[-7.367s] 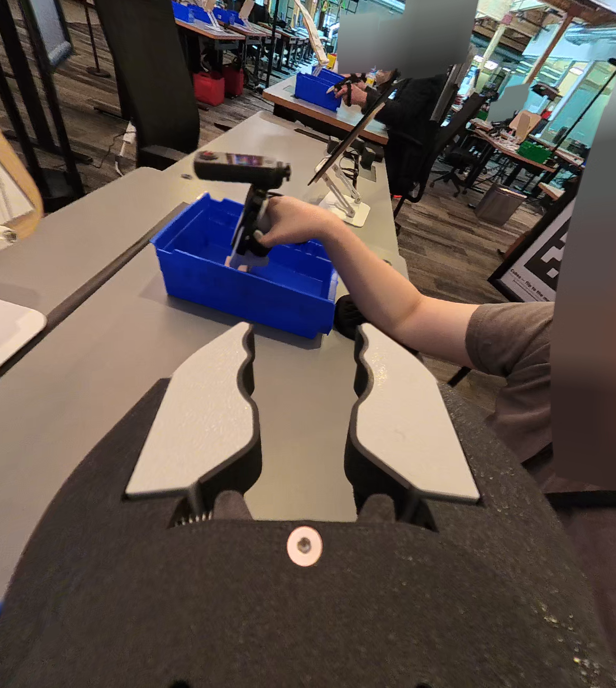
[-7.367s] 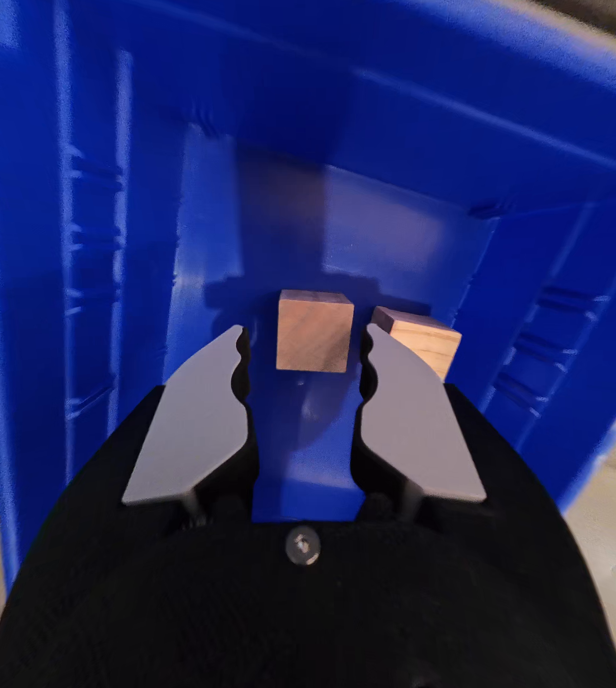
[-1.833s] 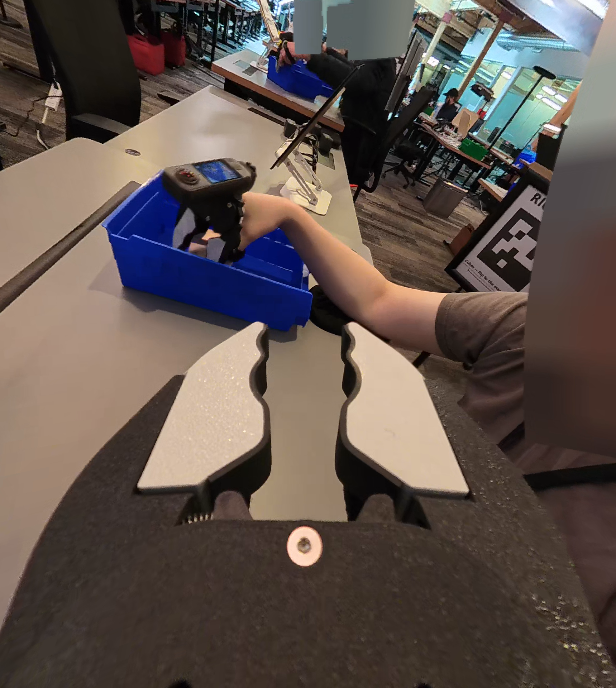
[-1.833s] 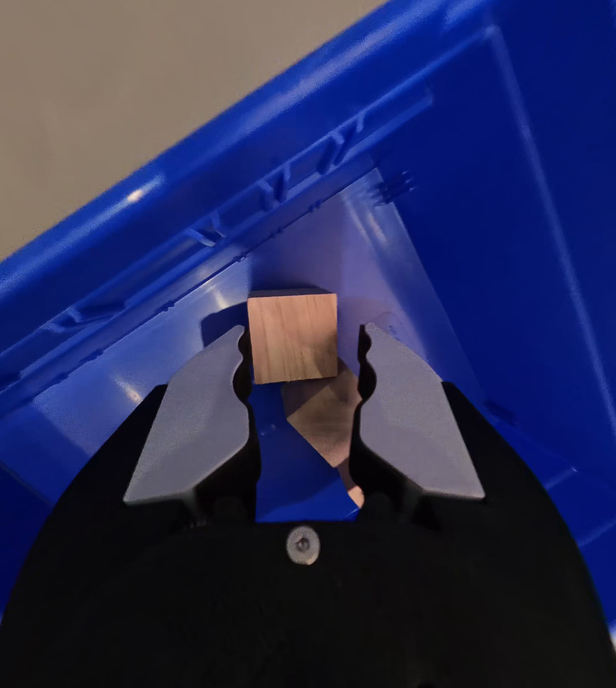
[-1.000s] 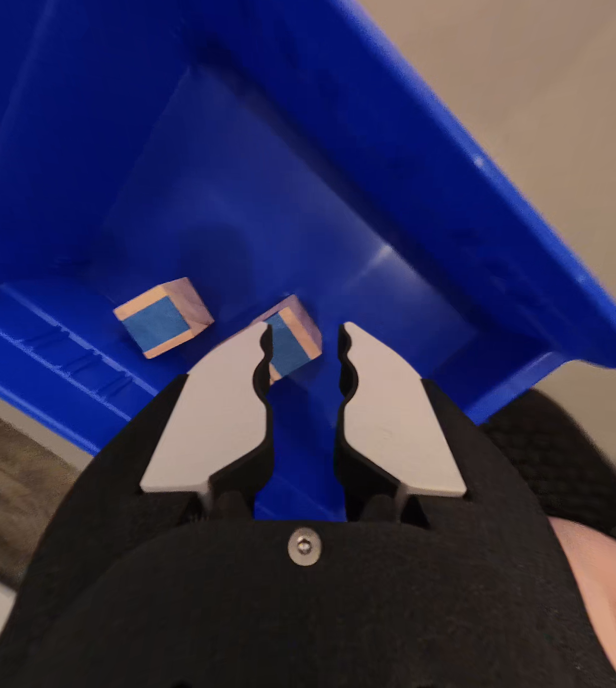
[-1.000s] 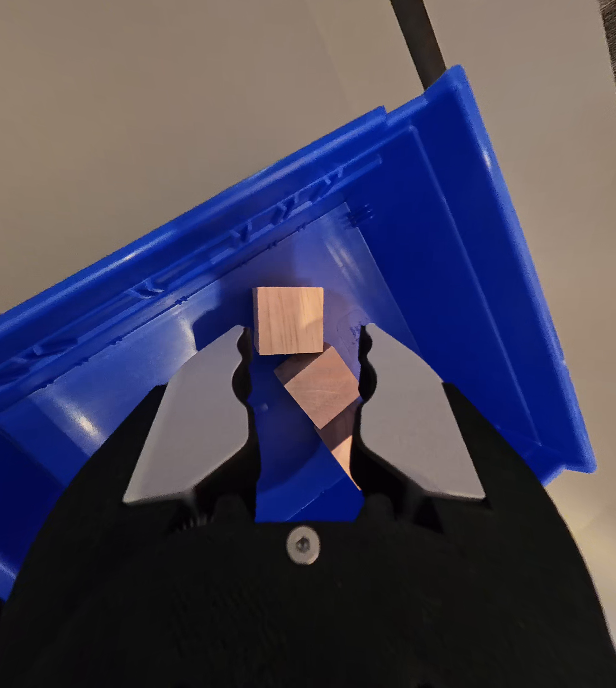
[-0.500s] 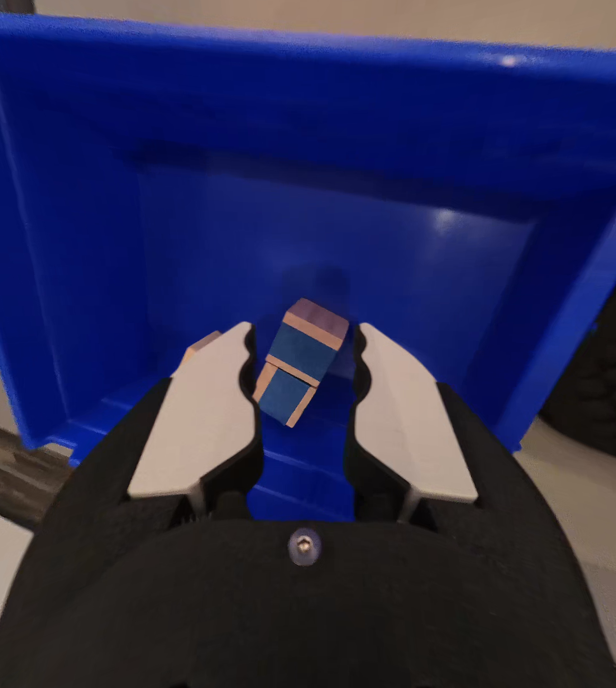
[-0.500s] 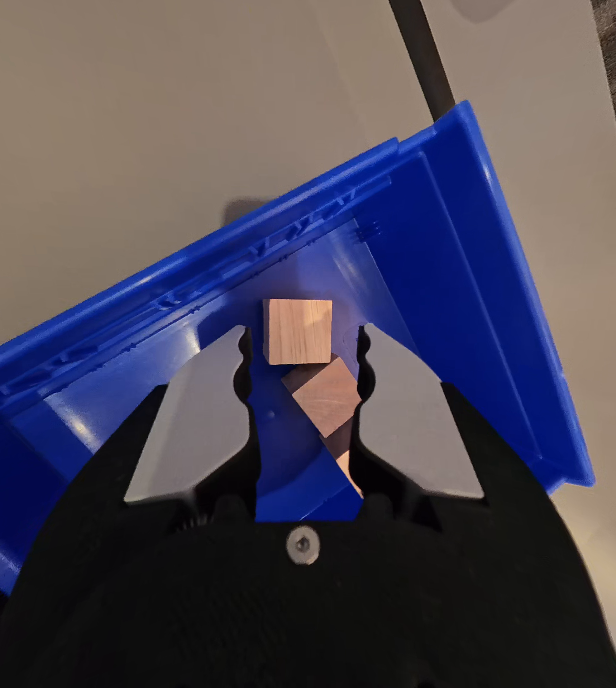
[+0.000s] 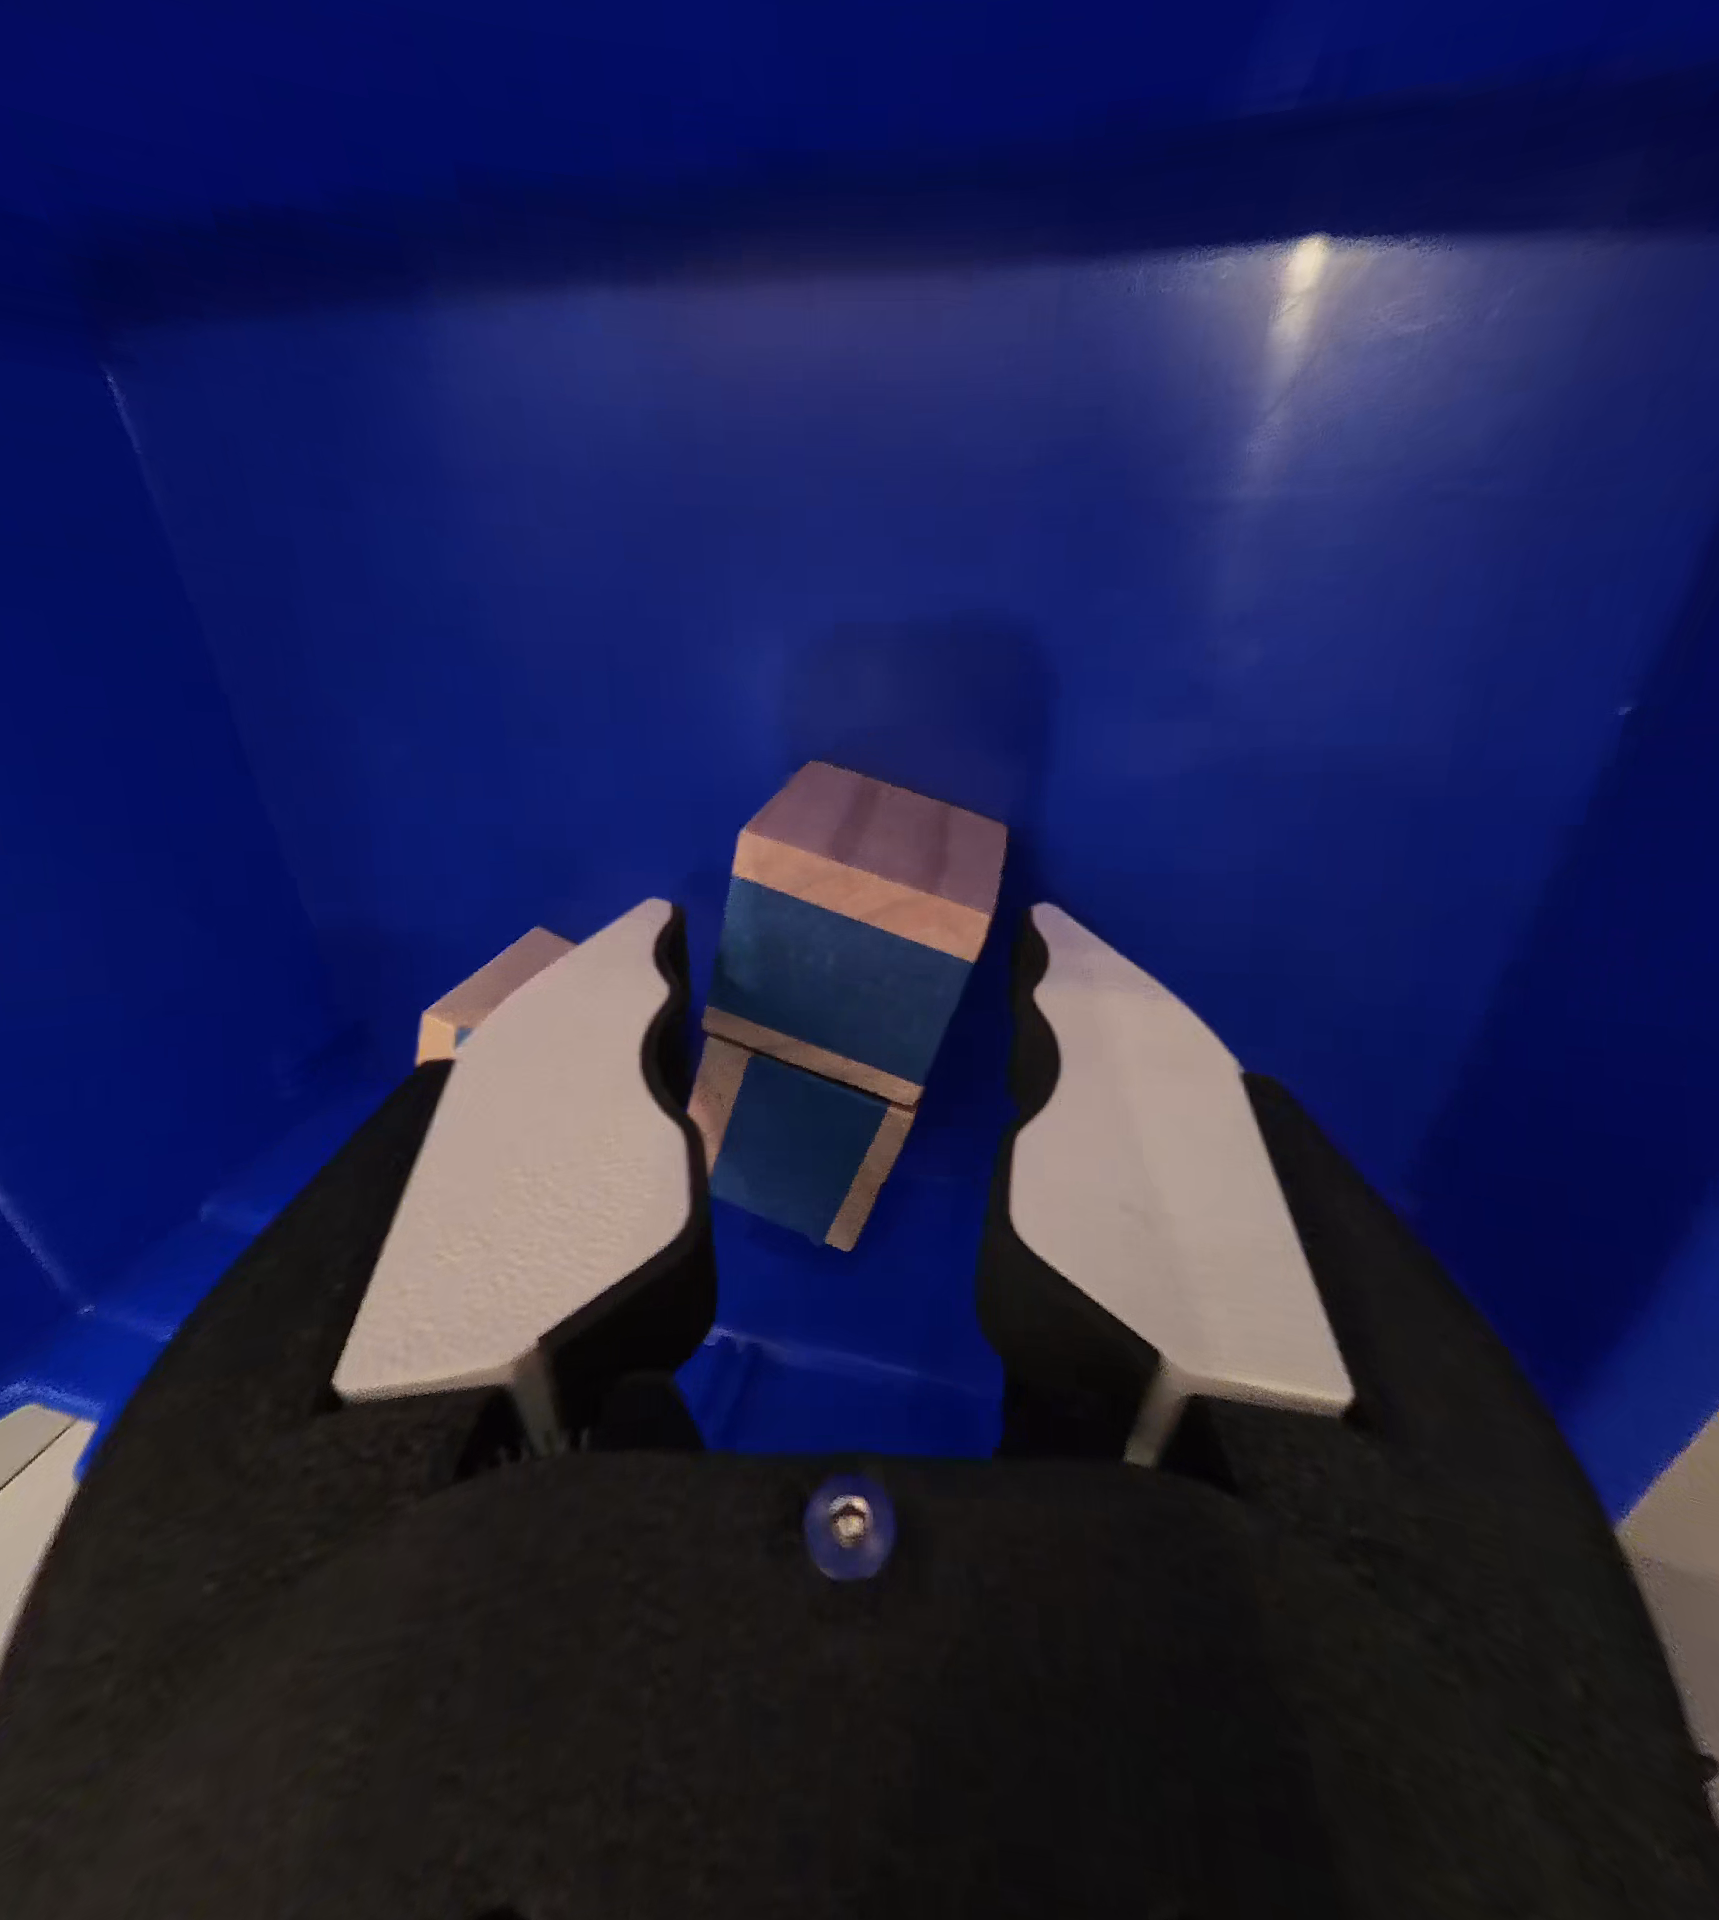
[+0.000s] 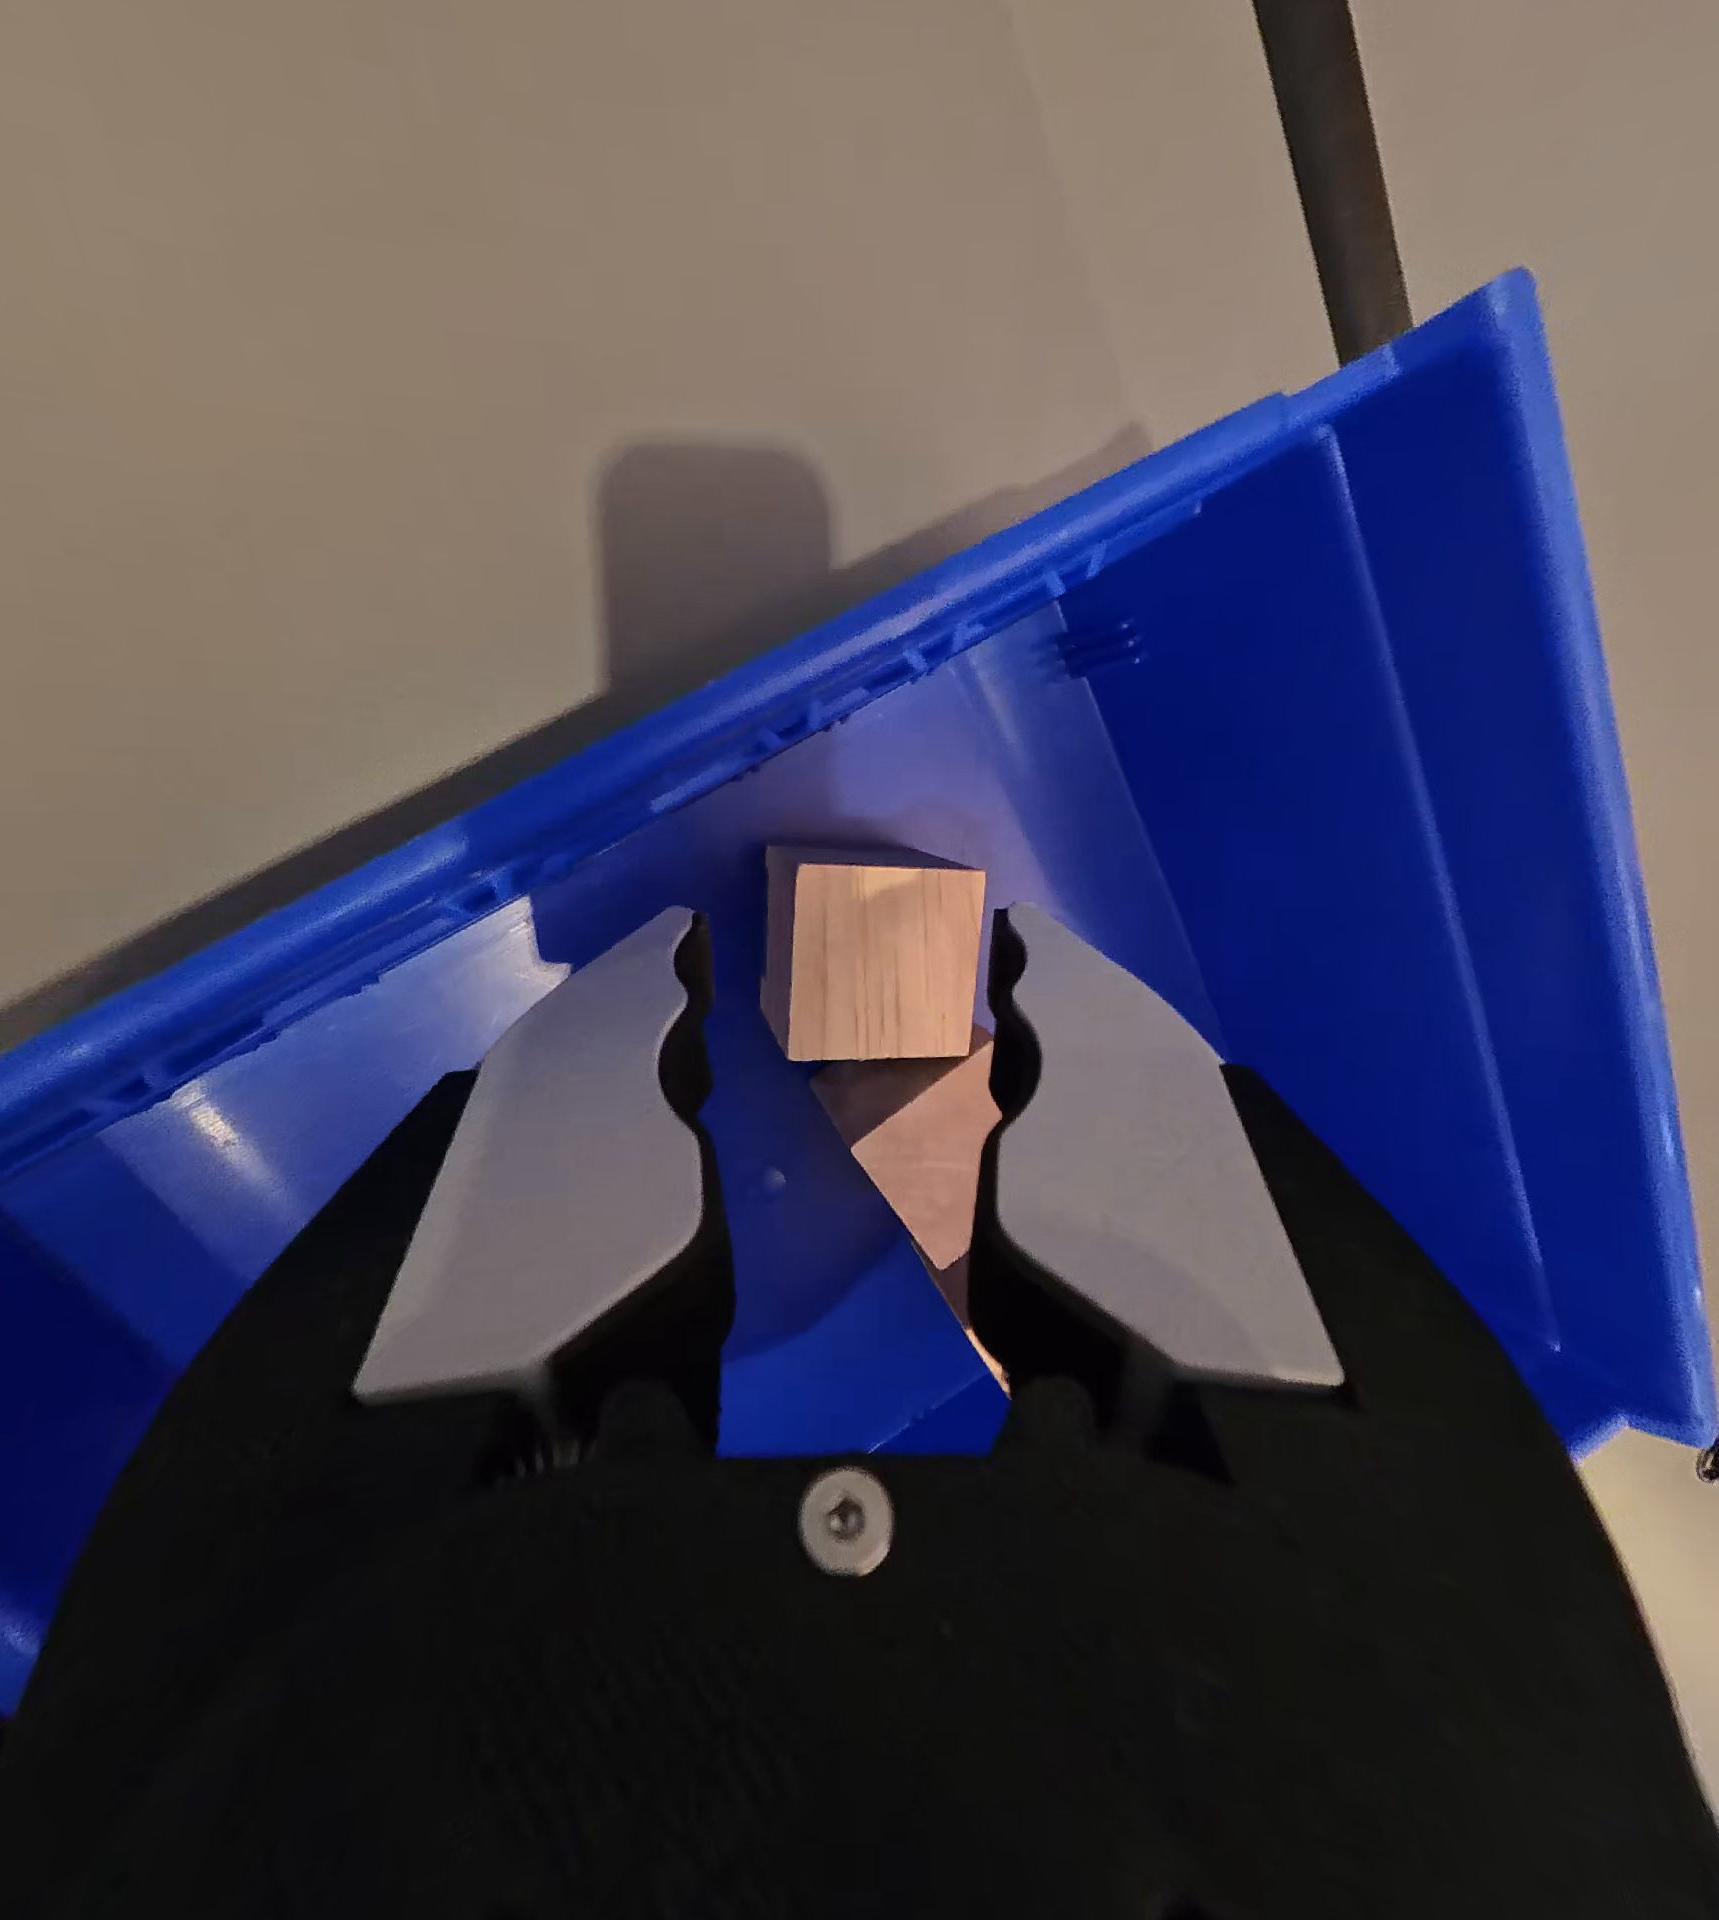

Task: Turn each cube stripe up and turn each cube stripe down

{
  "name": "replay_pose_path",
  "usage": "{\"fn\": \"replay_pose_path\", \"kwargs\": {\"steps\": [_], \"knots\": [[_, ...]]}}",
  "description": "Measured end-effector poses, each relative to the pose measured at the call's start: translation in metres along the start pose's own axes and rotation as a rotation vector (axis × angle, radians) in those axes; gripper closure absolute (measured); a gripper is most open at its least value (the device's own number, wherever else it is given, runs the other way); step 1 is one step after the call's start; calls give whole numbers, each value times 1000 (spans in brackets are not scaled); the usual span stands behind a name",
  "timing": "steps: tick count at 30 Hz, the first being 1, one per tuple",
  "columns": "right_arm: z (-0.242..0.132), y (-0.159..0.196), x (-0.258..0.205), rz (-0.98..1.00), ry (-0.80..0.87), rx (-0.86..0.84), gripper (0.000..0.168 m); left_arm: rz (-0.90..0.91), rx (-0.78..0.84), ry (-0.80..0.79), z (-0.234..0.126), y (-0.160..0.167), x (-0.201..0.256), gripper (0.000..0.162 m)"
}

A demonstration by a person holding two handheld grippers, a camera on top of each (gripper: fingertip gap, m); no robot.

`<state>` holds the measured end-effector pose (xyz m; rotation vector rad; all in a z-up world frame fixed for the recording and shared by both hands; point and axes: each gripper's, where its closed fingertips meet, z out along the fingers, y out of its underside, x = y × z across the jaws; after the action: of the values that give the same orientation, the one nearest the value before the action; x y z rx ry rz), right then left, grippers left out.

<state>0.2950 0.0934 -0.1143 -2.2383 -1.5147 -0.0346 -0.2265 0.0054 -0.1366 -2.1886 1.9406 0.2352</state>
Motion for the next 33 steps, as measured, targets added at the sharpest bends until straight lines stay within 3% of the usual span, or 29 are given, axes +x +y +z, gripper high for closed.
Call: {"fn": "replay_pose_path", "kwargs": {"steps": [15, 20, 24, 27, 29, 31, 33], "knots": [[0, 3, 0, -7, -7, -6, 117, -21, -17, 53, -2, -4, 0, 113], [-17, -5, 10, -1, 62, 46, 119, -72, 83, -96, -48, -22, -31, 114], [-54, -36, 25, -17, 244, 160, 121, -198, 386, -193, -129, -72, -57, 114], [-104, -89, 21, -86, 427, 386, 113, -296, 642, -182, -187, -123, -58, 114], [-139, -136, -5, -155, 501, 631, 95, -336, 790, -143, -212, -160, -51, 114], [-167, -174, -52, -287, 480, 862, 92, -363, 944, -37, -230, -200, -36, 114], [-192, -196, -89, -431, 583, 1017, 93, -396, 1092, 128, -243, -238, -17, 115]]}}
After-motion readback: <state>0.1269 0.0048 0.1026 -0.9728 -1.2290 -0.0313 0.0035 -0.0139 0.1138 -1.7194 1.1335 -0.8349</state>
